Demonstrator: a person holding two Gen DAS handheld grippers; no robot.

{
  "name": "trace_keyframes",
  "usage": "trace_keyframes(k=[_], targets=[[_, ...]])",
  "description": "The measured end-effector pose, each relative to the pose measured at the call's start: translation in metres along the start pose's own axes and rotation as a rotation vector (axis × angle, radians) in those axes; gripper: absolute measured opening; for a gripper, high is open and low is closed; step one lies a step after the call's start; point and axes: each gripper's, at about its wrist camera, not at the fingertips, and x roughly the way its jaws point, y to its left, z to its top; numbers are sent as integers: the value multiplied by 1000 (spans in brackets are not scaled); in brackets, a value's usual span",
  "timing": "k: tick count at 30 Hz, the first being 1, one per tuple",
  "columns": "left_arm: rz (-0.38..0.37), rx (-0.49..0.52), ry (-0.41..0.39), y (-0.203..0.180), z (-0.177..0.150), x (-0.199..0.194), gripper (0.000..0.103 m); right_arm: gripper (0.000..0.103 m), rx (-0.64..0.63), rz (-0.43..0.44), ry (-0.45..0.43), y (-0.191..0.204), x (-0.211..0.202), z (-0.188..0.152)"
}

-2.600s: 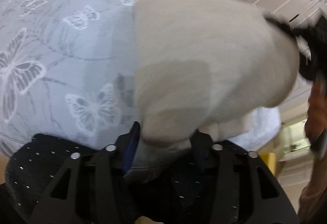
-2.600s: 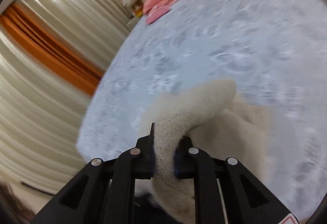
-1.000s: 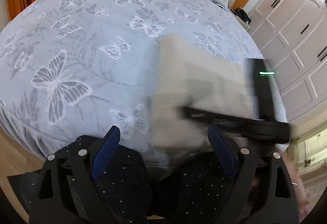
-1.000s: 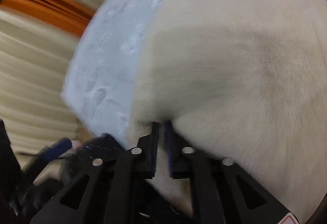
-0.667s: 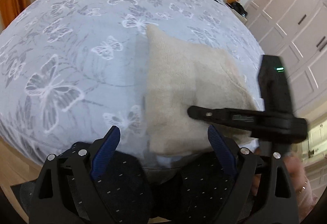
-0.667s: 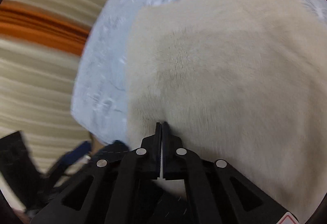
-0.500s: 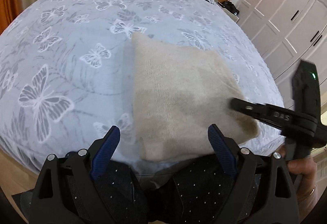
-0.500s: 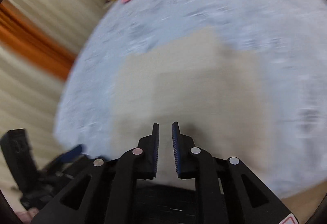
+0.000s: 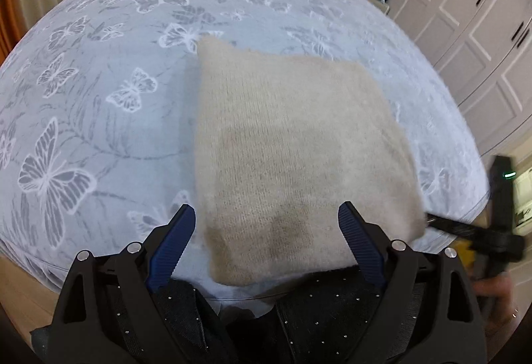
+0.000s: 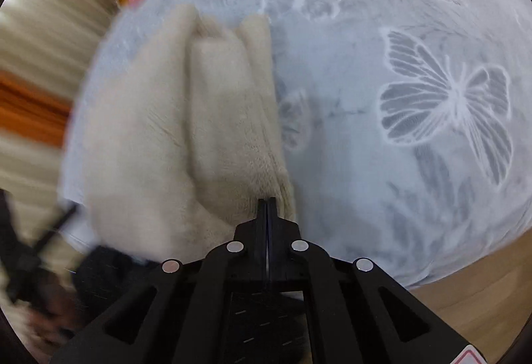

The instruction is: Fold small clothes

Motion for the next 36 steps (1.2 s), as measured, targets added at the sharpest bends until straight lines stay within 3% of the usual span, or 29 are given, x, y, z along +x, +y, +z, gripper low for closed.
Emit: trace_keyframes(k=[2,3,4,6,8,9,10,11,12,15,17,19,21,23,24,25,28,33,36], targets=[[16,16,13,-5,-2,4,85,31,5,17,-93,13,-24,2],[19,19,16,-6,-3,5,85,58,4,38,-113,16,-30,3],[19,22,18,-7,-4,6,85,70,-2,92,-124,27,-33,5],[24,27,27,-9,-6,8,85,70,-32,136,-101,38,-29,7],[30,37,30,-11,-8,8,85,70,-78,113,-53,50,-15,7],[32,39,26,-12,-8,8,85,57,-100,83,-14,55,0,6],[35,43,23,-13,-9,7,85,20,-107,75,13,44,8,6],[37,44,24,-13,-9,7,85,12,-99,87,35,42,17,5],[40,44,26,-13,-9,7,85,12,-71,112,36,39,16,5],[40,40,27,-10,-8,4,85,11,-53,135,-73,31,-12,2],[25,29,23,-6,-7,4,86,11,-13,122,-61,15,-9,-7],[2,-3,36,-1,-6,10,86,15,-13,85,5,1,18,-7],[-18,-58,65,5,-4,17,86,21,6,116,8,-1,18,-6],[-49,-115,58,14,1,17,86,41,-3,100,-50,8,1,4],[-58,-137,49,18,3,16,87,65,-5,66,-97,13,-10,9],[-70,-166,41,25,6,16,88,81,-5,45,-125,14,-16,12],[-108,-246,58,43,13,28,89,86,-43,29,-167,16,-20,24],[-227,-348,139,56,17,64,93,86,-21,62,-24,1,27,35],[-272,-391,159,60,14,82,98,96,29,127,28,-8,48,32]])
